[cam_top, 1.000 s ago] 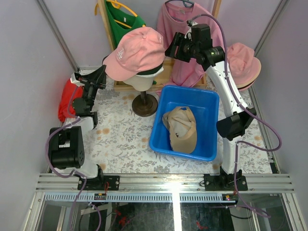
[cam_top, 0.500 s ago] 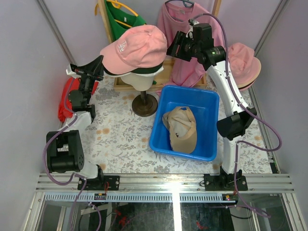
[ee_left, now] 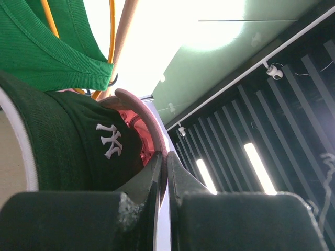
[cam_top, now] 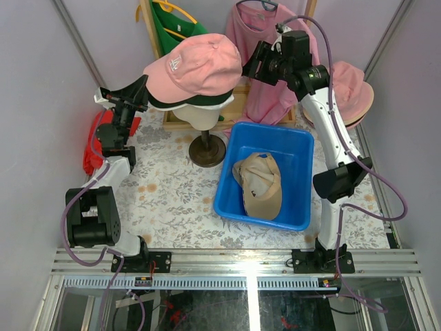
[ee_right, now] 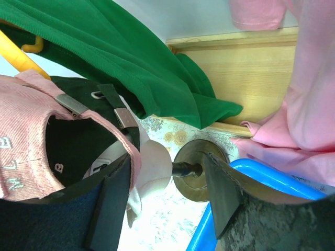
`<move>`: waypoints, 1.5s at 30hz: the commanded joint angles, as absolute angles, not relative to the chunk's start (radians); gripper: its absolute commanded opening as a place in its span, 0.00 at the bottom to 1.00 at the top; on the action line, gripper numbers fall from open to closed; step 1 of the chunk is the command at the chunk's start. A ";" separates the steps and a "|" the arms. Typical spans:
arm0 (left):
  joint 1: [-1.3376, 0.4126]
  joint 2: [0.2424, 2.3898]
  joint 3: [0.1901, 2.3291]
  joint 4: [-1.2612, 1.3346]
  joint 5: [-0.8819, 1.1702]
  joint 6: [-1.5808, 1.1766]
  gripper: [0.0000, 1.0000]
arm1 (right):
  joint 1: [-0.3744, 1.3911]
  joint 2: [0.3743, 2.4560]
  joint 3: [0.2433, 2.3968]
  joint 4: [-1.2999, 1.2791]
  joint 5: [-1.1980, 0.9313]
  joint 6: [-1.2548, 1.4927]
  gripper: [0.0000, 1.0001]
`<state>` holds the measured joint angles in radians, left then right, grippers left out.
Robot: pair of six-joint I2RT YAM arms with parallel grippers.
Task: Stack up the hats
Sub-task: Stack the hat on the hat.
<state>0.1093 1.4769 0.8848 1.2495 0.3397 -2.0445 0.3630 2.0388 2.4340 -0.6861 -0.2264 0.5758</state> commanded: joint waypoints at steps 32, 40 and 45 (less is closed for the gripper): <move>0.183 1.593 0.903 1.323 0.446 -2.543 0.00 | 0.379 1.924 2.414 -0.617 -0.182 0.582 0.69; 0.193 1.604 0.919 1.332 0.473 -2.541 0.00 | 0.381 1.959 2.468 -0.603 -0.230 0.613 0.70; 0.193 1.605 0.923 1.327 0.479 -2.537 0.00 | 0.390 1.979 2.485 -0.602 -0.254 0.620 0.71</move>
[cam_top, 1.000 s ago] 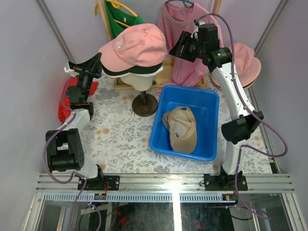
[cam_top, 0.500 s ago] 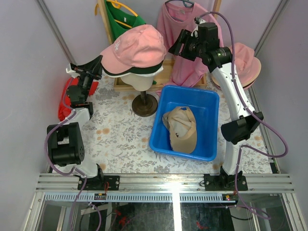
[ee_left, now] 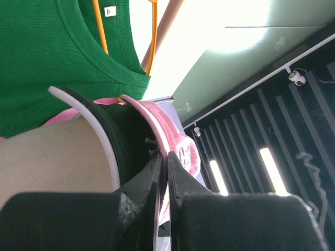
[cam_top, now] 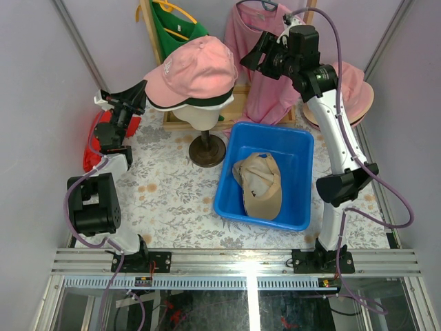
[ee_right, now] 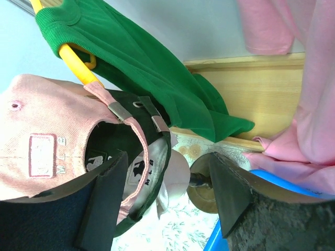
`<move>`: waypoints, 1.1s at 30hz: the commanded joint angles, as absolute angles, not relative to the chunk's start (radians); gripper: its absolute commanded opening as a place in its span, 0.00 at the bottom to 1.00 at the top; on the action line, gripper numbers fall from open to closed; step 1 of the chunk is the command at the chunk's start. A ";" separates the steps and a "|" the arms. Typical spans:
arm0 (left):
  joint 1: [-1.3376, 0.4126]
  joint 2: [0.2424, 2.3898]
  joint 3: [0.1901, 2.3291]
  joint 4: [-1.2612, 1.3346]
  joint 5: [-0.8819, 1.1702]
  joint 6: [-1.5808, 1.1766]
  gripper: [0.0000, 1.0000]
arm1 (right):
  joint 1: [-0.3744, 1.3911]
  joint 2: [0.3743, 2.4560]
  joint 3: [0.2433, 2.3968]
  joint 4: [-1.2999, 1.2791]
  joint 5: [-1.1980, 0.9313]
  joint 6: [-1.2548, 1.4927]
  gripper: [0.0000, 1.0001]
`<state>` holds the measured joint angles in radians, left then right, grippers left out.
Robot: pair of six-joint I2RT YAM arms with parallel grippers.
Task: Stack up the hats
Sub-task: Stack the hat on the hat.
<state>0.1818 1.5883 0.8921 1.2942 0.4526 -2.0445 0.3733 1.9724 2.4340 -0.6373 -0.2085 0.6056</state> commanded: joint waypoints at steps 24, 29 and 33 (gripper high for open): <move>0.214 1.624 0.876 1.330 0.488 -2.529 0.00 | 0.432 2.054 2.395 -0.590 -0.272 0.624 0.65; 0.227 1.622 0.845 1.324 0.495 -2.521 0.00 | 0.431 1.987 2.240 -0.556 -0.265 0.606 0.64; 0.232 1.626 0.841 1.311 0.503 -2.508 0.00 | 0.430 1.956 2.173 -0.557 -0.253 0.587 0.63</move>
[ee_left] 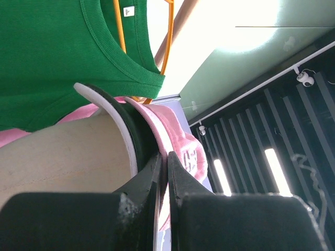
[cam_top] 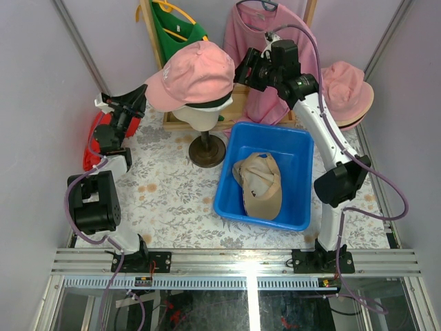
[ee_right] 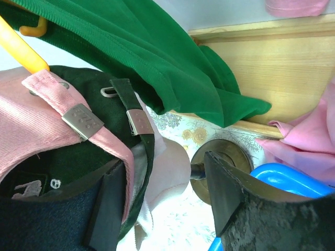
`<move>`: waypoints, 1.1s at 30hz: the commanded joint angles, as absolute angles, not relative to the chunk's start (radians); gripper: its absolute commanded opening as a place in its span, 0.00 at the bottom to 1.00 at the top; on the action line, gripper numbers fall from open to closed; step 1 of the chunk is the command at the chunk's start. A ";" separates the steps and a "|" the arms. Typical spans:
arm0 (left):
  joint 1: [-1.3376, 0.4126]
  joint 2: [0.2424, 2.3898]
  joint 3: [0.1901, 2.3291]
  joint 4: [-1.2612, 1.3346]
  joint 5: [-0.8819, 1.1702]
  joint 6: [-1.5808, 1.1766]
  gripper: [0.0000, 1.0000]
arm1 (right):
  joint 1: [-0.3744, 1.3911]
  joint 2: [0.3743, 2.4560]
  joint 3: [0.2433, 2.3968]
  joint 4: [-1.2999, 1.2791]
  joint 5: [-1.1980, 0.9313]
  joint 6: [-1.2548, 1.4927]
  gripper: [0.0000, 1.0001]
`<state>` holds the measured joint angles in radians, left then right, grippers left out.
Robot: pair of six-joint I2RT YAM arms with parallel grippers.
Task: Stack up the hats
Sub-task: Stack the hat on the hat.
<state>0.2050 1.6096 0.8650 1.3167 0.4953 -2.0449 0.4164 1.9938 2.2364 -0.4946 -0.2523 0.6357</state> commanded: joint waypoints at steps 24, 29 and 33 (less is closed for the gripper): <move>0.232 1.660 0.869 1.267 0.534 -2.446 0.00 | 0.420 1.966 2.176 -0.609 -0.250 0.535 0.64; 0.232 1.658 0.881 1.292 0.508 -2.463 0.01 | 0.420 1.981 2.284 -0.605 -0.277 0.550 0.68; 0.232 1.655 0.890 1.325 0.479 -2.480 0.11 | 0.420 1.987 2.341 -0.589 -0.293 0.572 0.70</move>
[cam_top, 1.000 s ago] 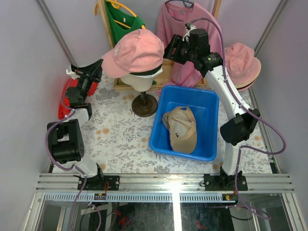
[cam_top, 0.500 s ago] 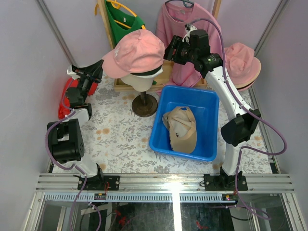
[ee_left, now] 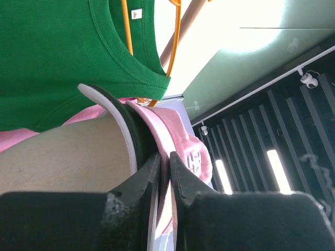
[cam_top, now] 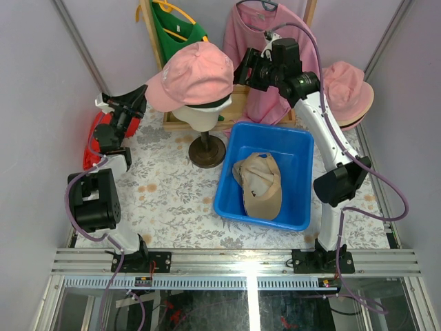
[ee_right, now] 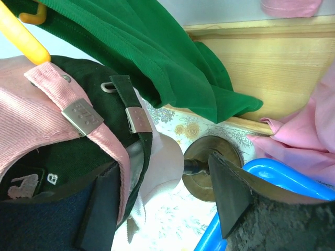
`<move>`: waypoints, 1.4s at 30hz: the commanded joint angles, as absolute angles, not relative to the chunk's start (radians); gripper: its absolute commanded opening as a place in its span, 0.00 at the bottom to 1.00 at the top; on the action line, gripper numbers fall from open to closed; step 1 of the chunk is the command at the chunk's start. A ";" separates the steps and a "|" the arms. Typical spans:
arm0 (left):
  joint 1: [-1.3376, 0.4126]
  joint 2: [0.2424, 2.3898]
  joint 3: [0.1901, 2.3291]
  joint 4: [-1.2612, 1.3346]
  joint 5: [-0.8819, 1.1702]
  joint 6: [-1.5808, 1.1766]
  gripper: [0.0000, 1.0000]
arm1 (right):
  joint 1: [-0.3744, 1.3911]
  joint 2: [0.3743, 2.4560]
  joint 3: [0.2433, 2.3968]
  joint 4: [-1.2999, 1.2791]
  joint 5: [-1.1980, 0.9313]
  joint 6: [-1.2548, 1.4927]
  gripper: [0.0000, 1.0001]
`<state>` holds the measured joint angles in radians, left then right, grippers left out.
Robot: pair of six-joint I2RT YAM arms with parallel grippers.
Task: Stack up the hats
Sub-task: Stack the hat on the hat.
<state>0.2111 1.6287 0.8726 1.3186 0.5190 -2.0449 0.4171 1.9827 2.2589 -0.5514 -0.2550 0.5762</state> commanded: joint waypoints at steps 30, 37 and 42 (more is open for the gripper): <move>0.216 1.591 0.901 1.345 0.391 -2.481 0.46 | 0.345 1.929 2.319 -0.587 -0.272 0.610 0.76; 0.217 1.558 0.869 1.336 0.358 -2.474 0.47 | 0.345 1.896 2.288 -0.544 -0.266 0.622 0.76; 0.232 1.516 0.827 1.318 0.324 -2.458 0.48 | 0.345 1.860 2.280 -0.517 -0.249 0.629 0.76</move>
<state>0.2184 1.5673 0.8589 1.3037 0.3729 -2.0445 0.3653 1.9545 2.2787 -0.5739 -0.2775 0.6216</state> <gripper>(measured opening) 0.477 0.761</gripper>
